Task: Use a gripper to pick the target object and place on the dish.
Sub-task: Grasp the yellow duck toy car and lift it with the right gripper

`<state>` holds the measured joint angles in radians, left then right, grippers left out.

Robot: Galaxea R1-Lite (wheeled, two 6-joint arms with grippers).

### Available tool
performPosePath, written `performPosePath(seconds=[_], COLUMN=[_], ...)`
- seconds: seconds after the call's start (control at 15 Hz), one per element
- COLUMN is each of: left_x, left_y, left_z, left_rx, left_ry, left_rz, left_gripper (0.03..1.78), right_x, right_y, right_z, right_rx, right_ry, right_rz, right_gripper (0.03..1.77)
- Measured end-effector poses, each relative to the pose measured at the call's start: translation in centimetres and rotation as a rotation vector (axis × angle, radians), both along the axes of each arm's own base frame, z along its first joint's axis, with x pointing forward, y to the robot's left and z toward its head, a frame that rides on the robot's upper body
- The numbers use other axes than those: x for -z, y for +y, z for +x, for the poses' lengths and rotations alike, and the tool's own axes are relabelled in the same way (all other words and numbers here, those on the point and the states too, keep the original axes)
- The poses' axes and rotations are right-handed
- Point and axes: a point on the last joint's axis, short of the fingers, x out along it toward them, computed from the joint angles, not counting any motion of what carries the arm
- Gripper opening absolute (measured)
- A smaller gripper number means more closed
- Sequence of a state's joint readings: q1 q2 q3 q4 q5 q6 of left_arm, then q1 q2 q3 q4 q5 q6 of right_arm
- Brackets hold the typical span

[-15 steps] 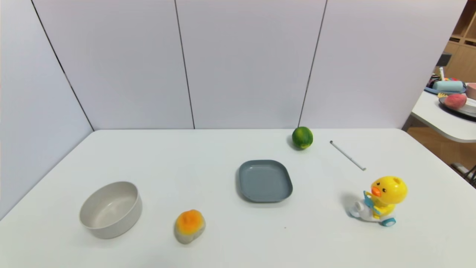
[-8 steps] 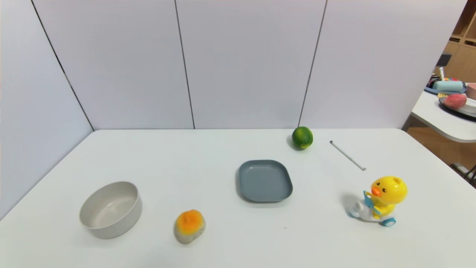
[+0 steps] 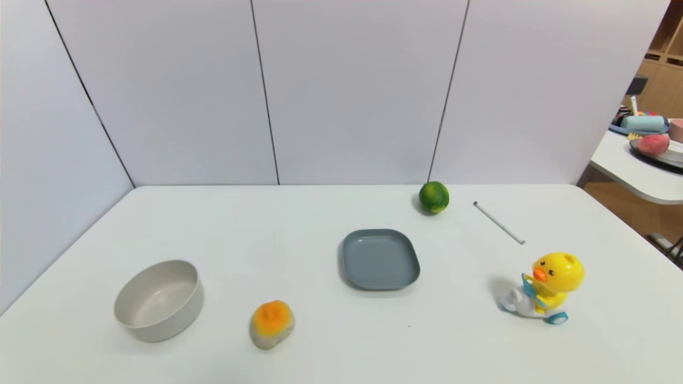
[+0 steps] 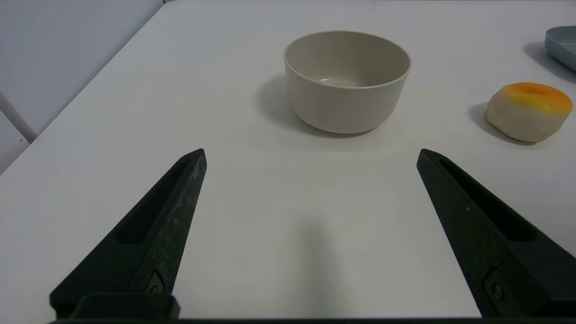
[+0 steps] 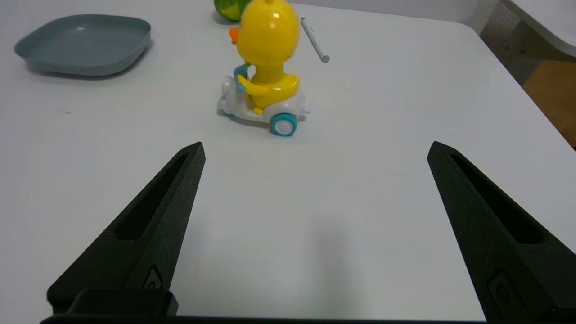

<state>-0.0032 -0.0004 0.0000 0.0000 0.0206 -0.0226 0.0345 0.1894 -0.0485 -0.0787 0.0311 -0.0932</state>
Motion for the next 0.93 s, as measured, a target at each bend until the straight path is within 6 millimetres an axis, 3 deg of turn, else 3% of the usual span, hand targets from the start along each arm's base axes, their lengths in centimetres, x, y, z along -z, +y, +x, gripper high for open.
performPosePath(seconds=[0.2, 0.4, 0.93], left_x=[0.0, 0.0, 0.0], left_y=[0.0, 0.0, 0.0], left_z=[0.0, 0.0, 0.0], left_rx=[0.000, 0.000, 0.000], left_ry=[0.000, 0.000, 0.000], left_rz=[0.000, 0.000, 0.000], left_gripper=[1.69, 1.69, 1.69], right_x=[-2.5, -3.1, -1.6], right_y=[0.1, 0.5, 2.0], right_z=[1.6, 3.4, 8.2], right_rx=[-0.095, -0.155, -0.216], right_ry=[0.043, 0.110, 0.270], right_rz=[0.014, 0.011, 0.043], right_gripper=[1.71, 1.71, 1.71])
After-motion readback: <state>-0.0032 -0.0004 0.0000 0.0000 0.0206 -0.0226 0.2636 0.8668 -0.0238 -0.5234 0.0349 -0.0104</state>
